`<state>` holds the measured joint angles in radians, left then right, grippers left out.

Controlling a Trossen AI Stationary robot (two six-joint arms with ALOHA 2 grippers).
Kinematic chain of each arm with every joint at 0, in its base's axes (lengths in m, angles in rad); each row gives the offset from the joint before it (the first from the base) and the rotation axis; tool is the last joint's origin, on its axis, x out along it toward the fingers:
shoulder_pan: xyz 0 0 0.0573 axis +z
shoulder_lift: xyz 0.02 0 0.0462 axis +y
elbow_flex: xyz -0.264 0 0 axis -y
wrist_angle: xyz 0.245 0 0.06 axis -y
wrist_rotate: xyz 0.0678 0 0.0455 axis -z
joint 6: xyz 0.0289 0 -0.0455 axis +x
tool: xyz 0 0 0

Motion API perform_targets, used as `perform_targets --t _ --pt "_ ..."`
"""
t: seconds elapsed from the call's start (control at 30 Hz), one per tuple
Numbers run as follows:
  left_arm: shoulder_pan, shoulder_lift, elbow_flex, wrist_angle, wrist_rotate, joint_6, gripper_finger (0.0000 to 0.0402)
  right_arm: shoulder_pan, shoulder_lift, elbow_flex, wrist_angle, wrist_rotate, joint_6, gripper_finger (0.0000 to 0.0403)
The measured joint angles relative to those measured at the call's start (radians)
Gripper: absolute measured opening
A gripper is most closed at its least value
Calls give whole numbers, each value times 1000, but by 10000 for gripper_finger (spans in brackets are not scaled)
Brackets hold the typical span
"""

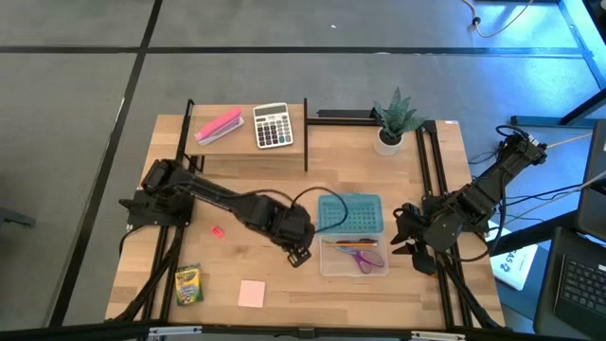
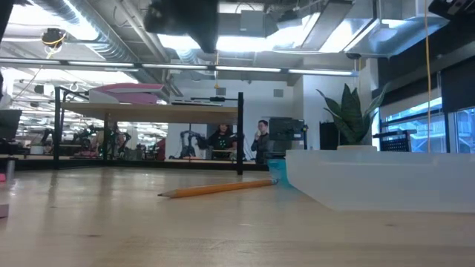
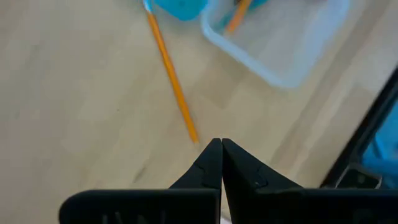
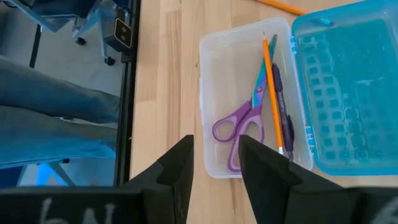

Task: Pack school essentials
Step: Put the orange pencil into the blue supply box

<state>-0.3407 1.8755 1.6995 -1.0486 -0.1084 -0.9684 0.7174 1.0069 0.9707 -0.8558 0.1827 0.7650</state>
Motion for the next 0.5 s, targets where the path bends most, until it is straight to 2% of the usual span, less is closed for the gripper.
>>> perform_targets --t 0.33,0.5 --pt "-175 -4 -100 33 -201 -154 0 0 0 0 1 0 -51 129" --pt "-233 -5 -195 146 -291 -200 0 0 0 0 20 0 -81 129"
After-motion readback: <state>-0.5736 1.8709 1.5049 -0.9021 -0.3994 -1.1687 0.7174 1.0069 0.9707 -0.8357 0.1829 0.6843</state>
